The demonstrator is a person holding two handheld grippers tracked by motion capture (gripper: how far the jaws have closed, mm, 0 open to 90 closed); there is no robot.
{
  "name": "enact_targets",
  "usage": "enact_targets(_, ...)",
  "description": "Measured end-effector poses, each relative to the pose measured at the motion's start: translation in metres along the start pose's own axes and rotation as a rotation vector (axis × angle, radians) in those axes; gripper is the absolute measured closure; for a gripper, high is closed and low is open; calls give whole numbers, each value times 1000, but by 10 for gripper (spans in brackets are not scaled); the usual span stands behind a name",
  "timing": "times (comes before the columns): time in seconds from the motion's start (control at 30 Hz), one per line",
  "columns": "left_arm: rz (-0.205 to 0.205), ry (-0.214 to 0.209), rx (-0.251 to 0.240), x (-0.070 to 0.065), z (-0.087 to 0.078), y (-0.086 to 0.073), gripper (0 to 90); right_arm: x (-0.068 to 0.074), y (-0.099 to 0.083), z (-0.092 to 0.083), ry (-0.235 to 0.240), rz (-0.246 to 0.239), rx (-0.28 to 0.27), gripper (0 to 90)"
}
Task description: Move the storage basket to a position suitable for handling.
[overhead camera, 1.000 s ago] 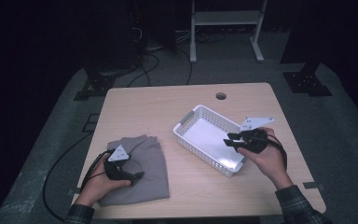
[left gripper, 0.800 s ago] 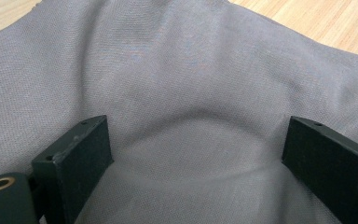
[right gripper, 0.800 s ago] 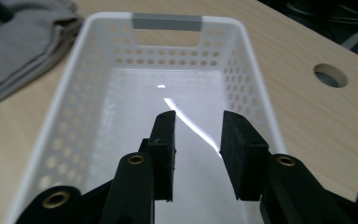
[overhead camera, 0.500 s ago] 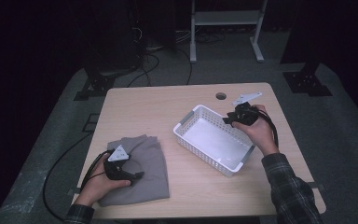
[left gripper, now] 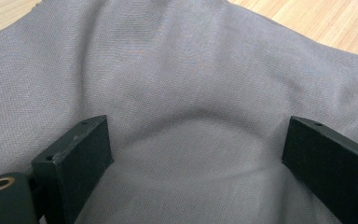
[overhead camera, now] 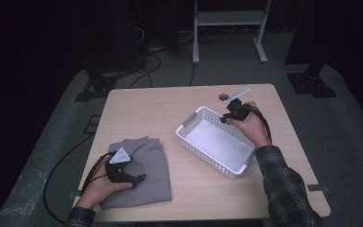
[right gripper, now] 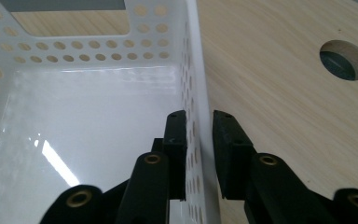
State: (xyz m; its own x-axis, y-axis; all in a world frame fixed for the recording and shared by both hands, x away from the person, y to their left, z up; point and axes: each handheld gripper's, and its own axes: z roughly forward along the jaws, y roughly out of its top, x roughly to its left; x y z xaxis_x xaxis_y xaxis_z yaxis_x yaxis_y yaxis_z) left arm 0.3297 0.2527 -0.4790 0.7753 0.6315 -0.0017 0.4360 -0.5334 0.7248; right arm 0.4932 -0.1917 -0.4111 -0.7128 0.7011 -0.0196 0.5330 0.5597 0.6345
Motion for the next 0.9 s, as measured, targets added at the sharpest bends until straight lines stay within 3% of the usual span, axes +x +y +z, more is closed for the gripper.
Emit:
enact_targets(0.07, 0, 0, -2, 0, 0, 0, 63, 1, 3, 1, -17, -15, 17, 809)
enact_targets(0.2, 0, 0, -3, 0, 0, 0, 63, 0, 3, 1, -8, -18, 26, 821)
enact_targets(0.47, -1, 1, -2, 0, 0, 0, 63, -6, -6, -8, -5, 11, 41, 841)
enact_targets(0.77, -2, 0, -2, 0, 0, 0, 64, -21, -36, -32, -37, 94, 34, 843)
enact_targets(0.9, -2, 0, -1, 0, 0, 0, 63, -26, -53, -44, -76, 136, 29, 843)
